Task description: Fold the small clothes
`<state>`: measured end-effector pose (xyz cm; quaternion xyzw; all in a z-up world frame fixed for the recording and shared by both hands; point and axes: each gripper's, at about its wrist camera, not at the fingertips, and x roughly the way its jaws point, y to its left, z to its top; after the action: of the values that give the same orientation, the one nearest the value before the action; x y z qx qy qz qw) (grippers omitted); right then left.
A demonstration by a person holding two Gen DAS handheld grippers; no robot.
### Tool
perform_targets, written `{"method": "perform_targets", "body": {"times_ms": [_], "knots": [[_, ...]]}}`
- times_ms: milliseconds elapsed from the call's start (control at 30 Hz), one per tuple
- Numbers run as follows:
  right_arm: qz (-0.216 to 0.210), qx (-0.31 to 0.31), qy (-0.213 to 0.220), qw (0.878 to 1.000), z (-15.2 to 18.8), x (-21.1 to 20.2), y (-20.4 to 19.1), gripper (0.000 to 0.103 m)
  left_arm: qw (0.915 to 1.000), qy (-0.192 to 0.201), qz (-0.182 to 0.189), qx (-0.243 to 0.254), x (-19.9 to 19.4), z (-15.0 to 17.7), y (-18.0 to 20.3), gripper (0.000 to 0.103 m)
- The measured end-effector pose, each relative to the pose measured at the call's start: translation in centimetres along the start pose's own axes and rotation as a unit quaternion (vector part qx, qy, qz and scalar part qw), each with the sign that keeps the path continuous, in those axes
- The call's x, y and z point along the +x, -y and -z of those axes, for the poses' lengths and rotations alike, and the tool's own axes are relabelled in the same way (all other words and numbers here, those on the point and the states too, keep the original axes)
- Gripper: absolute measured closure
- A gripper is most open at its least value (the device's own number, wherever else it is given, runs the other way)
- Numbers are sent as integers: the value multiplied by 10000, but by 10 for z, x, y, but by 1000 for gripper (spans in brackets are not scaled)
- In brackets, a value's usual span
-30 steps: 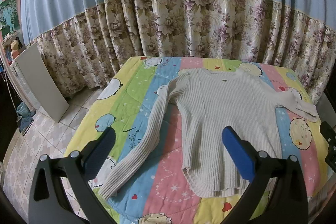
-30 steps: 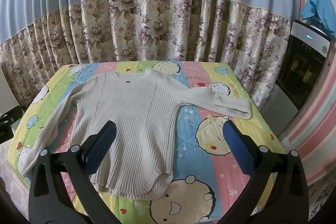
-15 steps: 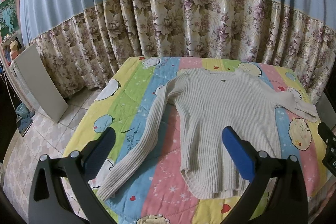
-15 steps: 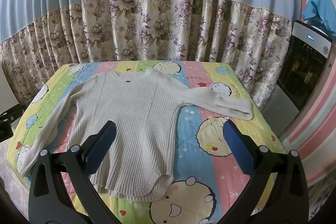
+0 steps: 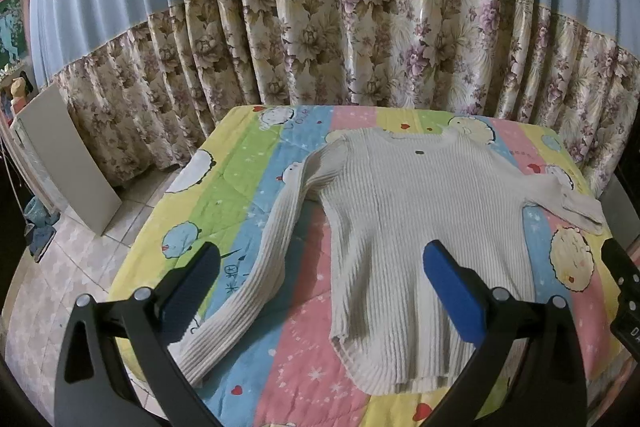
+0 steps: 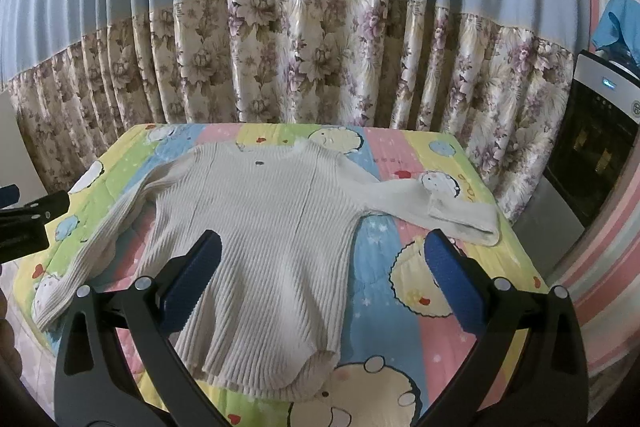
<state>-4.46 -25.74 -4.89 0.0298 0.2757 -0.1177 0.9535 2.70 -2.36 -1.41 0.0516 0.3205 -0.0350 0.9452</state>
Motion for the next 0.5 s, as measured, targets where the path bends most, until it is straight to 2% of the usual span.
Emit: {"method": "perform_targets", "body": {"times_ms": [100,300,500], "knots": [[16,-15,35,10000,-1,1,0,3,9997,-217,2,95,11,1,4,1],[-39,-54,61,10000,-9,15,10,3,9991,-124,-177,378,28,-8,15,1],[-132,-119,-40,9998,-19,31,14,3,9994,-129,66,299,44,-17,21,1]]}}
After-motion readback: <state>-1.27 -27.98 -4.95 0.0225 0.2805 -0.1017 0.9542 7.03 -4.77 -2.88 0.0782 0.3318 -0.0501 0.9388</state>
